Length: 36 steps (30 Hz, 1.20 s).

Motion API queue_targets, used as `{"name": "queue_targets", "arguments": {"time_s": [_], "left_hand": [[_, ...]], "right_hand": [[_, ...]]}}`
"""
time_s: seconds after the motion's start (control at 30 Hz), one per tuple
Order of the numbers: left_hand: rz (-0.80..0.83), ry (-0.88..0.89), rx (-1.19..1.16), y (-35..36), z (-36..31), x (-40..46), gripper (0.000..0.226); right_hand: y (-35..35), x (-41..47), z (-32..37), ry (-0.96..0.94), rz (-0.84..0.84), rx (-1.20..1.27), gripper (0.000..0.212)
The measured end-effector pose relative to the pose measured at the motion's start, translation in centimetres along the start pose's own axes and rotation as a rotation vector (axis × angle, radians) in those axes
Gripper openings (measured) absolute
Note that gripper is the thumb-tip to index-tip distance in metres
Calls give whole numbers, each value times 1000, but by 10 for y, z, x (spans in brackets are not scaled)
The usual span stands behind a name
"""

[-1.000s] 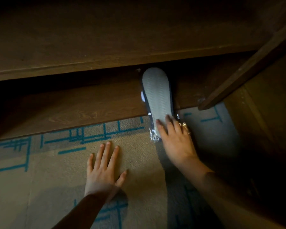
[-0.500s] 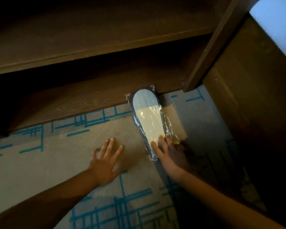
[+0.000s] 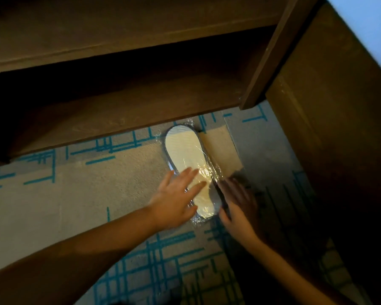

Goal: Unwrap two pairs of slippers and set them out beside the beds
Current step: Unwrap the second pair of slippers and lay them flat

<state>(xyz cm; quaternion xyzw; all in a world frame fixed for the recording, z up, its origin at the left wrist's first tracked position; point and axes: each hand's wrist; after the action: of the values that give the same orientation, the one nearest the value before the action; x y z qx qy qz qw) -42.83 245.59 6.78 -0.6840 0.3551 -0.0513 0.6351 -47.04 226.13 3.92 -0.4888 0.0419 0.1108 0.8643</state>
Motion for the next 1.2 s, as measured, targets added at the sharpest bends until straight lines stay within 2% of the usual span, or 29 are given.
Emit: {"name": "queue_targets", "arguments": {"time_s": [0.1, 0.17, 0.3, 0.47, 0.67, 0.77, 0.83, 0.87, 0.93, 1.03, 1.1, 1.17, 1.2], "left_hand": [[121, -10, 28, 12, -8, 6, 63], [184, -22, 3, 18, -3, 10, 63], [208, 40, 63, 19, 9, 11, 66], [191, 50, 108, 24, 11, 11, 62], [204, 49, 105, 22, 16, 11, 61], [201, -5, 70, 18, 23, 10, 61], [204, 30, 99, 18, 28, 7, 62], [206, 55, 105, 20, 29, 5, 62], [192, 75, 71, 22, 29, 2, 63], [177, 60, 31, 23, 26, 2, 63], [167, 49, 1, 24, 24, 2, 62], [147, 49, -36, 26, 23, 2, 63], [136, 53, -55, 28, 23, 3, 64]], "right_hand": [[-14, 9, -5, 52, 183, -49, 48], [-16, 15, -9, 98, 243, -101, 43], [-16, 20, -5, 158, 254, -67, 30], [-18, 16, -3, 66, 147, -103, 8], [-17, -8, -9, -99, 41, -127, 7], [-11, -25, -29, -98, 183, -187, 21], [-10, -34, -40, -142, 219, -211, 24], [-8, -35, -41, -186, 211, -269, 22], [-12, -34, -31, -210, 92, -315, 22], [-16, -30, -17, -82, -150, -128, 24], [-18, -28, -1, 95, -185, 298, 11], [-16, -25, 15, 457, 59, 788, 20], [-11, -24, 15, 635, 199, 868, 19]]}}
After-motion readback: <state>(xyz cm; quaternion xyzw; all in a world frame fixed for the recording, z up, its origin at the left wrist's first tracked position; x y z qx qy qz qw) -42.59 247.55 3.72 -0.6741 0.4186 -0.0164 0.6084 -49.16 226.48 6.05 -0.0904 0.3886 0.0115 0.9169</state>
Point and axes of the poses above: each hand's wrist, its own x-axis towards the middle knuckle, its own y-axis out of the palm, z = x × y, and after that the axes turned 2 degrees about x, right-handed
